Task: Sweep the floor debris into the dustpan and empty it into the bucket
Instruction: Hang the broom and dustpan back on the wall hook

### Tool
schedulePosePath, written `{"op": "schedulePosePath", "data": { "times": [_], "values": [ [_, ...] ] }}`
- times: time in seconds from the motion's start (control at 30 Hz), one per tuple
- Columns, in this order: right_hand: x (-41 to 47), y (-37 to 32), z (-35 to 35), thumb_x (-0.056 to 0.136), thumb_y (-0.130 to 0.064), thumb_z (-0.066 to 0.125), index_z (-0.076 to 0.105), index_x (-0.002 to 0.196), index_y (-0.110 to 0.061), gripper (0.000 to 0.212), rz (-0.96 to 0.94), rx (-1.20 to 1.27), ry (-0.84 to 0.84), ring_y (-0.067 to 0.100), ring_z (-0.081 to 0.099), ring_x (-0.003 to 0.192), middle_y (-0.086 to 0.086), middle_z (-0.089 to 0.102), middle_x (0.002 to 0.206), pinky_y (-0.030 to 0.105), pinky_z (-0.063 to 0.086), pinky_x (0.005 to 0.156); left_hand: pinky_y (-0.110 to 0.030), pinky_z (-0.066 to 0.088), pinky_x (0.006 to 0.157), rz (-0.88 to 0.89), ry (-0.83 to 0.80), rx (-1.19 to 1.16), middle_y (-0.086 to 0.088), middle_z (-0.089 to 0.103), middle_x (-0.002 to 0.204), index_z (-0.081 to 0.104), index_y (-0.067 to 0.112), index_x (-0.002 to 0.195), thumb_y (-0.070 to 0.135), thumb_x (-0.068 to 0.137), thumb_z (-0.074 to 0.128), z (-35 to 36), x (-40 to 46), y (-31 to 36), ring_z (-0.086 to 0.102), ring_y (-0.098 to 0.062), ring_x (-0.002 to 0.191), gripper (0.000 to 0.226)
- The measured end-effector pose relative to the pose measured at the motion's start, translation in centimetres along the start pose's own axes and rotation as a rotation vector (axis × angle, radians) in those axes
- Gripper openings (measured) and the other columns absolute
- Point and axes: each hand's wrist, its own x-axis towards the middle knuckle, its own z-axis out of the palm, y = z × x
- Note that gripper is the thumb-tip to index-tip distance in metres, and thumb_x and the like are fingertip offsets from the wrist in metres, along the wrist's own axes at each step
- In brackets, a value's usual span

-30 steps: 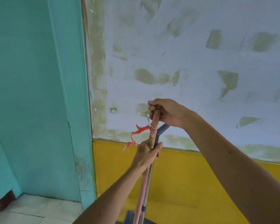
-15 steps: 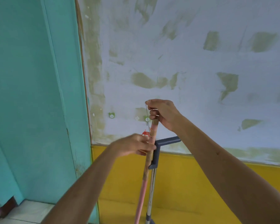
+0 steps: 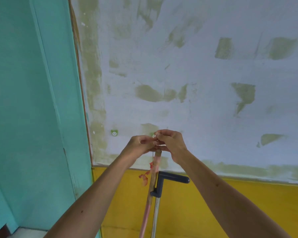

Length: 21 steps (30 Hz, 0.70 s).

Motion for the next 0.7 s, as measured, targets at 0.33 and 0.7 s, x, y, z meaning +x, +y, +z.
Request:
{"op": "schedulePosePath", "data": {
  "times": [0.33, 0.7],
  "values": [
    [6.3, 3.7, -1.1, 0.093, -0.005, 0.066, 0.074, 0.089, -0.008, 0.009, -0.005, -0.293, 0.237, 0.014, 0.057, 0.047, 0.001, 0.073, 0.066, 0.028, 0.055, 0.055, -0.034, 0.059, 0.068, -0.122, 0.256, -0.124, -0.007, 0.058, 0.071, 0.069, 0.001, 0.091, 0.008, 0.093, 0.06, 1.0, 5.5, -3.4, 0.056, -0.018, 0.062, 0.012],
    [9.1, 9.4, -0.2, 0.086, -0.009, 0.074, 0.07, 0.066, -0.037, 0.034, -0.13, -0.402, 0.479, 0.009, 0.067, 0.05, -0.007, 0.07, 0.056, 0.026, 0.059, 0.052, -0.036, 0.061, 0.051, -0.135, 0.456, 0.043, -0.004, 0.071, 0.067, 0.076, 0.015, 0.078, 0.018, 0.084, 0.068, 1.3, 9.6, -8.3, 0.064, -0.015, 0.049, 0.01]
  ]
}}
